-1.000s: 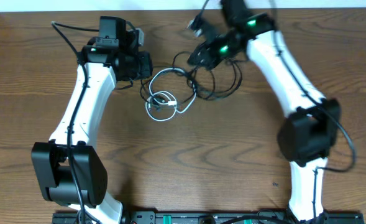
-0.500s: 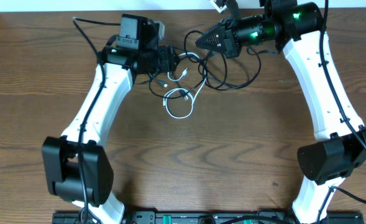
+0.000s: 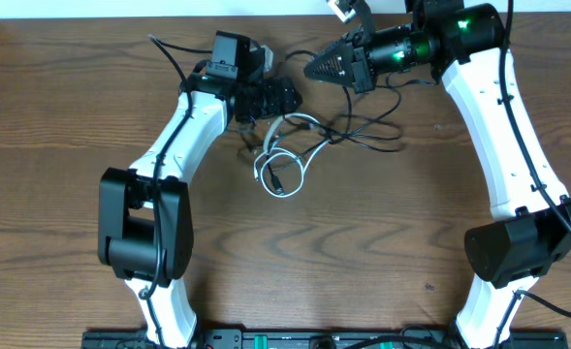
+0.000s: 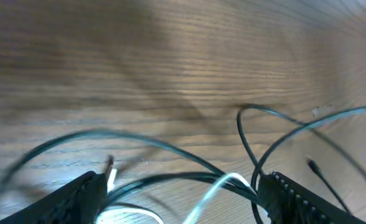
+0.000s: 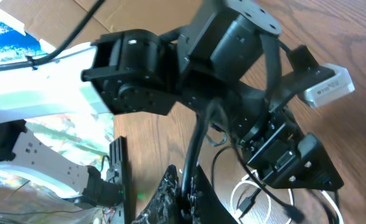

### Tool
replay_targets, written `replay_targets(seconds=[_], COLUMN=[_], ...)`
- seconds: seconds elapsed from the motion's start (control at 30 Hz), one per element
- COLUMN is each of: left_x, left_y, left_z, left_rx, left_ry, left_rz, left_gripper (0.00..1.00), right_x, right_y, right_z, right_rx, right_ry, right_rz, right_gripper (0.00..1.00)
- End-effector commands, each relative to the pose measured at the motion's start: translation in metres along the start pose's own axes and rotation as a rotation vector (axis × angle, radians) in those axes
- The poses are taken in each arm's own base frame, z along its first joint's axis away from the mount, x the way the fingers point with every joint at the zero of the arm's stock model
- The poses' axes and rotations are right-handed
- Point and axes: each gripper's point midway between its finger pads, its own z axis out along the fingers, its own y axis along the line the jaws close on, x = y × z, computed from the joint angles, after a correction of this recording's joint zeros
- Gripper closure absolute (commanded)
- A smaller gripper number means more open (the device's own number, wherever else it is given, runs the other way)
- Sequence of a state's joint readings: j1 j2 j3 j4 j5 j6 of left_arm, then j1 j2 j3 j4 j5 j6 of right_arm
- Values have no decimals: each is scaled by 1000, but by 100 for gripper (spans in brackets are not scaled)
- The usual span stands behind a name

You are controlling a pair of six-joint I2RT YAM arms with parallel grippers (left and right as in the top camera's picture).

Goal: Untangle cables

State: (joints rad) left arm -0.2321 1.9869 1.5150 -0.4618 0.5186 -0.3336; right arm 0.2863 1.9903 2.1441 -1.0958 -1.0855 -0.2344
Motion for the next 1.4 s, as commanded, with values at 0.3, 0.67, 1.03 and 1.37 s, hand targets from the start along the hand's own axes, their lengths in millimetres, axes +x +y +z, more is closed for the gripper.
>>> replay_targets(seconds=[0.3, 0.67, 1.03, 1.37], left_x=[0, 8, 10, -24], left_y=[13, 30, 55, 55], left_z=[6, 5, -5, -65], left_rx=[20, -56, -168, -213], left_ry=[25, 56, 73, -76], left_rz=[106, 129, 201, 222], left_gripper=[17, 17, 24, 26], right_x=[-6, -84, -67, -29], right_y=[-4, 34, -20, -36], right_z=[-11, -107, -120, -75], right_rx=[27, -30, 275, 534], right_ry=[-21, -280, -283, -152], right_rz=[2, -74, 262, 467], right_gripper=[99, 99, 99, 99])
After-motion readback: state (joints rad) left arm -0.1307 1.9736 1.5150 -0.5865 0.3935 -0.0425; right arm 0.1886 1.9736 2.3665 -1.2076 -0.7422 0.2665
